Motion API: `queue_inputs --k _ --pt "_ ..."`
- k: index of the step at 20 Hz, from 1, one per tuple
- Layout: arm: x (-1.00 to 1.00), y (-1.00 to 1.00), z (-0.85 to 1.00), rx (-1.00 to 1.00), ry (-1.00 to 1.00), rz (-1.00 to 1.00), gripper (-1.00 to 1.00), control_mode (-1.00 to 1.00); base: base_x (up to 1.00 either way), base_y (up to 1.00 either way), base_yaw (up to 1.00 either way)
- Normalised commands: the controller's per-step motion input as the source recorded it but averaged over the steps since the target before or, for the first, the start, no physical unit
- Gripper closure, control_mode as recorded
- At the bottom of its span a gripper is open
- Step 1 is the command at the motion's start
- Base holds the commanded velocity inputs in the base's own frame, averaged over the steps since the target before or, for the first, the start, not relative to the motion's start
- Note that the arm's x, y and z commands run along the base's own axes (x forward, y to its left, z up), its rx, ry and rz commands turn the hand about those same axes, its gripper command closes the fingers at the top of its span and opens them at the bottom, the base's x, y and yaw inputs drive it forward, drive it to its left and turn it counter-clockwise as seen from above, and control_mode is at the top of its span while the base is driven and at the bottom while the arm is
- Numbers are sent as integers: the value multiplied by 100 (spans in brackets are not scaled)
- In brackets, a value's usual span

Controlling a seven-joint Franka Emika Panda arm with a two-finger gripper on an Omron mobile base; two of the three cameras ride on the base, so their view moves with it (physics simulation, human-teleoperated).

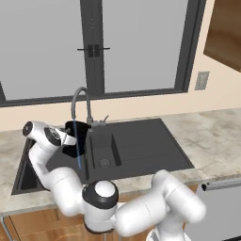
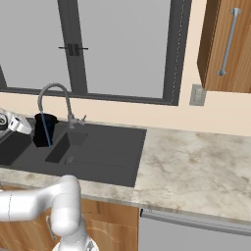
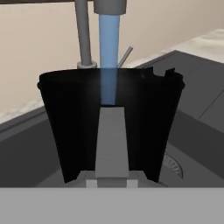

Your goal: Turn on the sink faucet and place the jug under the water for a few seconds to fill it up.

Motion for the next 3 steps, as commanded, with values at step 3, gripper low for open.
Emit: queue_inputs --k 3 --pt "-66 0 0 0 -25 0 100 -100 0 0 0"
